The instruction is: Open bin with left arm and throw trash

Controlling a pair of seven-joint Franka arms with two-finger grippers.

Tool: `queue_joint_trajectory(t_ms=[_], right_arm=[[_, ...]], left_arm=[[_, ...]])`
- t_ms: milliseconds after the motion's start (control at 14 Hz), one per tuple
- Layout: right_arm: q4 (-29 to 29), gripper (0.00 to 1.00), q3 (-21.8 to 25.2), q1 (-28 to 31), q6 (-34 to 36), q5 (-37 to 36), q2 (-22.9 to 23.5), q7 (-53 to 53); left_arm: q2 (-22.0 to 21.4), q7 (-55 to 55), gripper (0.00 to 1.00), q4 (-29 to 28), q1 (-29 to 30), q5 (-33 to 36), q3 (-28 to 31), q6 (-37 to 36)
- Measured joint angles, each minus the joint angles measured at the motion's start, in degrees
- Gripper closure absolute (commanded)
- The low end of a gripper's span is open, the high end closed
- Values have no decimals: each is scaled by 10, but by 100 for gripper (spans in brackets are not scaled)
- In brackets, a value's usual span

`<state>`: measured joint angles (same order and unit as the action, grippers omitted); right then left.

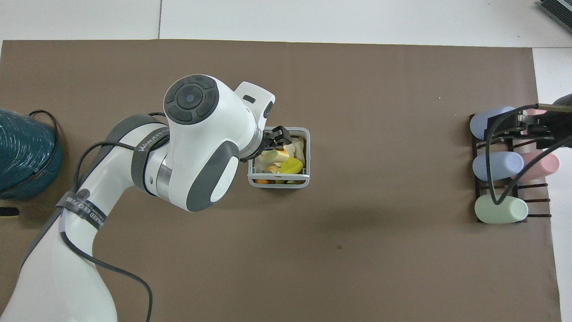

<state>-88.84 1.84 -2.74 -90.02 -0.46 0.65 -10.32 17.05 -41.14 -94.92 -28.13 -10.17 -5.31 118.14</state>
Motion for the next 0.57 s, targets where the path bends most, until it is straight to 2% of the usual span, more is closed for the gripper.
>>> queue_joint_trajectory(t_ms=[286, 571], right_arm=[[0, 0, 3, 1, 9, 0, 0, 20], [0, 0, 2, 1, 9, 0, 0, 20]], left_arm=[[-1, 0, 3, -15, 0, 0, -1, 13], [-7, 1, 3, 11, 14, 8, 4, -45]])
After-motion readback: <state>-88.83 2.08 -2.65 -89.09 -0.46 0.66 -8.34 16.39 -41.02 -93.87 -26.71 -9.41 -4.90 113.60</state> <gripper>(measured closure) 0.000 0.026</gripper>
